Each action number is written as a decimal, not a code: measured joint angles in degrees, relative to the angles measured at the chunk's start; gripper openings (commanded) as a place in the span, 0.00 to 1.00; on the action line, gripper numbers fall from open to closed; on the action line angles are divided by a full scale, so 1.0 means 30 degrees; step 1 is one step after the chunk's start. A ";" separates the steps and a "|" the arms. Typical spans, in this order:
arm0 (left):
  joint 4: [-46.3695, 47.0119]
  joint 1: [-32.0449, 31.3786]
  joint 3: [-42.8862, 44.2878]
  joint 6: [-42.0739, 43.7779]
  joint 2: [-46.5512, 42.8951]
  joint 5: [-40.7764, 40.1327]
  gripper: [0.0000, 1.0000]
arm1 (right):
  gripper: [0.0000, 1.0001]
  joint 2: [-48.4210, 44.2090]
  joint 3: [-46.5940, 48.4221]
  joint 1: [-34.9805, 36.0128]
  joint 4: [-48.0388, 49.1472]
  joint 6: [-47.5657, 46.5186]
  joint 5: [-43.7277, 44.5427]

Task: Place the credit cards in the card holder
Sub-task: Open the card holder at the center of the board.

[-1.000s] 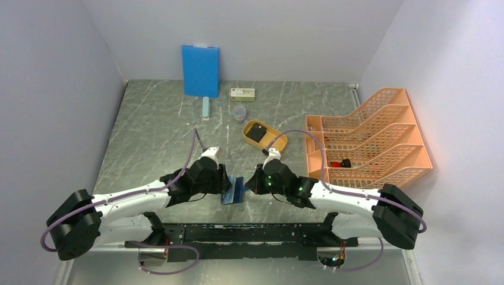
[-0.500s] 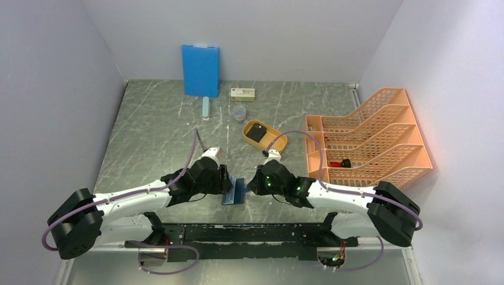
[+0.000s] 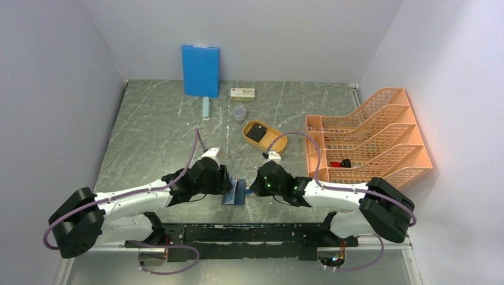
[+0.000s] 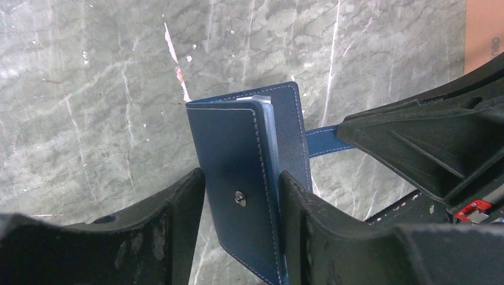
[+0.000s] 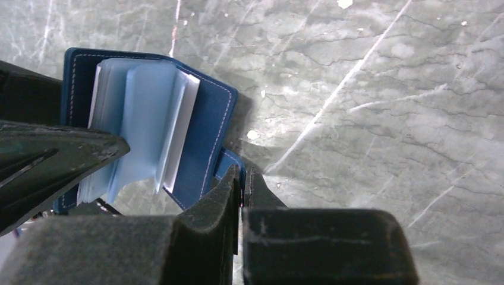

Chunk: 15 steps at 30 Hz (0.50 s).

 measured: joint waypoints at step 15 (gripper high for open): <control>-0.0022 0.0000 0.0000 0.0022 -0.0007 -0.0007 0.72 | 0.00 0.0379 -0.0240 -0.0168 -0.0197 0.0044 0.0036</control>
